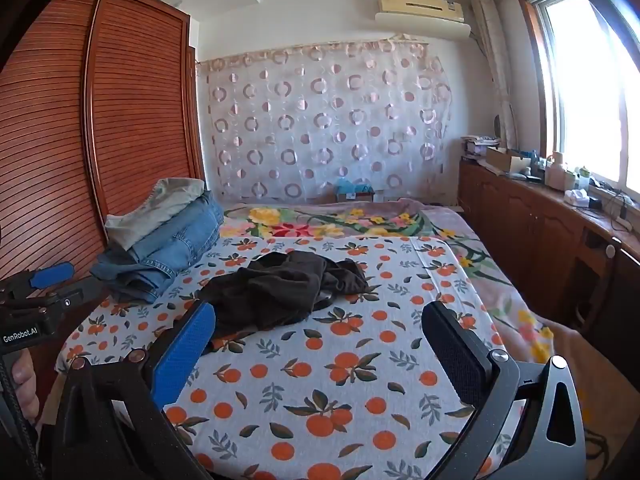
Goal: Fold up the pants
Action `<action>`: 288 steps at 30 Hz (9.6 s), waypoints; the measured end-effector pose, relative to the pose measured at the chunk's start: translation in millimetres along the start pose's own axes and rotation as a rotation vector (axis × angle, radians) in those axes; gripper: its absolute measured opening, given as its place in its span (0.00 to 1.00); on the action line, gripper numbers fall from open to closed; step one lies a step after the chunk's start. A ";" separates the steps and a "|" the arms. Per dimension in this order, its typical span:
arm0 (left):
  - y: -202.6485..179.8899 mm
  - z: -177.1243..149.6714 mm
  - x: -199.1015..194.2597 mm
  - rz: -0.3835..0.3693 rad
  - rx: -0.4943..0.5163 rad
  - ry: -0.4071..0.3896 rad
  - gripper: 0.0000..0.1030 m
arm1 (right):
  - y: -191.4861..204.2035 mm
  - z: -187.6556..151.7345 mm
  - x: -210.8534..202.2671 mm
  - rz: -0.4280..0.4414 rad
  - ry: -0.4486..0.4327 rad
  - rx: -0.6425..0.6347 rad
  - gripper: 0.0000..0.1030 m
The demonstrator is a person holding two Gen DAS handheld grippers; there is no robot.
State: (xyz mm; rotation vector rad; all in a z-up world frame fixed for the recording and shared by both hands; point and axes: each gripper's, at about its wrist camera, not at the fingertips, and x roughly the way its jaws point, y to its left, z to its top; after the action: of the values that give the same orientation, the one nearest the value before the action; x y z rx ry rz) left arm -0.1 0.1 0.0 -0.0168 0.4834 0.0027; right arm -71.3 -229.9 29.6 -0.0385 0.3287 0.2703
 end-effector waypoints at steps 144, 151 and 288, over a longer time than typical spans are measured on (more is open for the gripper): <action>-15.3 -24.6 125.3 -0.251 0.147 0.303 0.05 | -35.9 -16.7 31.9 0.023 0.191 0.019 0.68; -19.0 13.0 69.4 -0.317 0.157 0.180 0.05 | -34.5 -10.7 26.2 0.021 0.174 0.012 0.68; -37.0 -16.7 134.2 -0.273 0.129 0.291 0.69 | -175.9 1.9 135.6 -0.102 0.328 0.079 0.08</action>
State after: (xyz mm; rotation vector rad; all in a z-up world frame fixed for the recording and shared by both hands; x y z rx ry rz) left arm 111.1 -37.4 -76.6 0.0440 0.7683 -0.3025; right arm 100.0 -364.5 -13.7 -0.0220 0.6611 0.1488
